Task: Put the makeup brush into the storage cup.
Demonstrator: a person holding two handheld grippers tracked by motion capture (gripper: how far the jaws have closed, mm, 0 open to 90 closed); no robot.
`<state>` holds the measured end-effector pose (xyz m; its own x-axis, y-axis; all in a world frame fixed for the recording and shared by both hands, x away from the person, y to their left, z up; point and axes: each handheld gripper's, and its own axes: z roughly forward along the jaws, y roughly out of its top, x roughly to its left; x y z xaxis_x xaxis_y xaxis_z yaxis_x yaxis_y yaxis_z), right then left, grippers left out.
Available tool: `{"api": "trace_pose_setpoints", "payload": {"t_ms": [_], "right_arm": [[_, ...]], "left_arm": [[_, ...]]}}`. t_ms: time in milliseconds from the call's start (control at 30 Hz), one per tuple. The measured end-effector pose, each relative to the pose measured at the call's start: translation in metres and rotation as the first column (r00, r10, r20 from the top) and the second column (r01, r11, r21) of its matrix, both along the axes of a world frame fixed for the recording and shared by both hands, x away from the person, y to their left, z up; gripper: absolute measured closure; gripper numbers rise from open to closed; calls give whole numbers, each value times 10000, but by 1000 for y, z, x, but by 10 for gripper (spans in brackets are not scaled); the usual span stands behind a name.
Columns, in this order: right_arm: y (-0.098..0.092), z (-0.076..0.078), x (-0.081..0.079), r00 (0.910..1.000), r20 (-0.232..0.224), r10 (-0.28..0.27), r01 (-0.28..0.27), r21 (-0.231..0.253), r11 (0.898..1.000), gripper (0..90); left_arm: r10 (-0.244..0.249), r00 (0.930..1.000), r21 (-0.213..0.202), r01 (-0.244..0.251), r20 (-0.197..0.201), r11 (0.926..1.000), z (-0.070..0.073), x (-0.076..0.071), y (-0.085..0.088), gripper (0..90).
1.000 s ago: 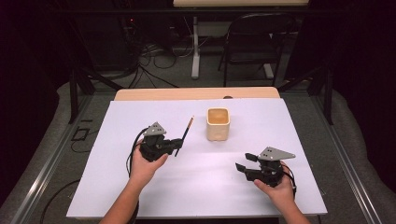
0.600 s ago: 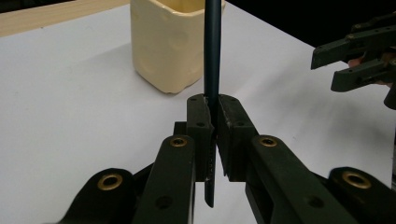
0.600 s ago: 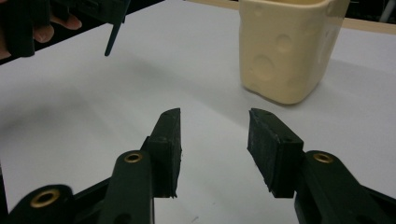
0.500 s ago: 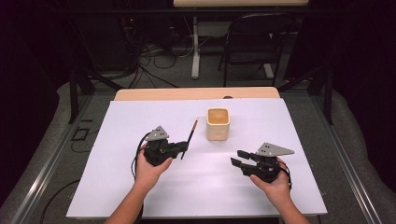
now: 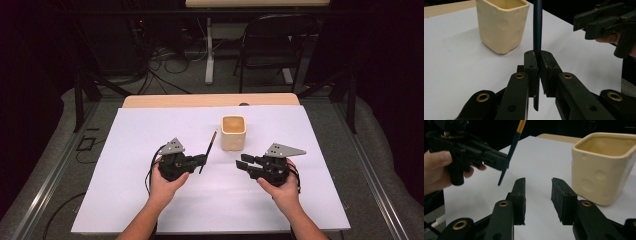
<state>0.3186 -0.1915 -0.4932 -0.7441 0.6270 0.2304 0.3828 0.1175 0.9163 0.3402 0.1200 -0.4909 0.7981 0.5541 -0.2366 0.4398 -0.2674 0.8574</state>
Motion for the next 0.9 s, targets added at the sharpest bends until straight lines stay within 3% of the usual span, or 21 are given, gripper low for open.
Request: {"api": "trace_pose_setpoints", "payload": {"t_ms": [100, 467, 900], "right_arm": [[9, 2, 4, 9999, -96, -70, 76, 658, 9978, 650], [26, 8, 12, 9981, -592, 165, -57, 1781, 9840, 685], [21, -3, 14, 9915, -1286, 220, 97, 2415, 9704, 684]], "left_arm": [[-94, 10000, -71, 94, -17, 9999, -1, -1, -2, 838], [-416, 9991, -87, 416, -64, 9991, -6, -5, -12, 838], [-726, 9973, 91, 727, -125, 9973, -12, -11, -24, 838]]}}
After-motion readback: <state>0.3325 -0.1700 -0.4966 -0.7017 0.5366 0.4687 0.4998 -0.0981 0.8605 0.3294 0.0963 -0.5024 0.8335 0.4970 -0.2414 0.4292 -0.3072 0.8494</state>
